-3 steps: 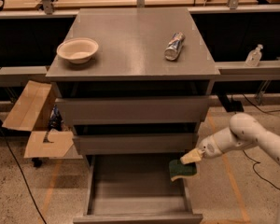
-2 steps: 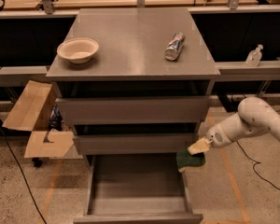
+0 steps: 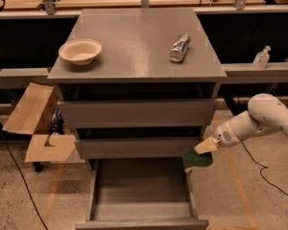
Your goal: Pick sponge from bottom drawer and place on counter
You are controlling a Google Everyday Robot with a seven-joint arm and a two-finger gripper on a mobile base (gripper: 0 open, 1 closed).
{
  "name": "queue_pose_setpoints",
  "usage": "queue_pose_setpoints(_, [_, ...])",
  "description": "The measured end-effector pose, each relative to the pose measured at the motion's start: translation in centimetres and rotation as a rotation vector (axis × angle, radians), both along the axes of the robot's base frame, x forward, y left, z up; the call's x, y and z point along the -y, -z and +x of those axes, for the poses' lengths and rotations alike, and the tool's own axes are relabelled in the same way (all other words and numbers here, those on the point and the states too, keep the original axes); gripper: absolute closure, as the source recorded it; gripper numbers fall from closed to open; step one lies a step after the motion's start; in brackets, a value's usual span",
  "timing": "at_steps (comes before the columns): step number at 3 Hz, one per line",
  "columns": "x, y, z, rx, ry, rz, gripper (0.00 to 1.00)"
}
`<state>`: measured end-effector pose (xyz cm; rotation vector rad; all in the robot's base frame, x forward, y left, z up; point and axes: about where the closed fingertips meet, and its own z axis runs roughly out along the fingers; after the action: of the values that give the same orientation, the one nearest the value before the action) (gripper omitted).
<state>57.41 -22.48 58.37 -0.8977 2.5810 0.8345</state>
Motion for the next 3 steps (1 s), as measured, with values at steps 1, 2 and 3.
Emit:
queue_pose_setpoints(1, [1.0,-2.2,-0.6,-0.002,-0.026,0.002,1.0])
queue_pose_setpoints(2, [3.1,-8.7,-2.7,0.047,-0.089,-0.028,1.0])
queue_pose_setpoints(3, [3.7,-16.9,-3.6,0.148,-0.149,-0.079,1.0])
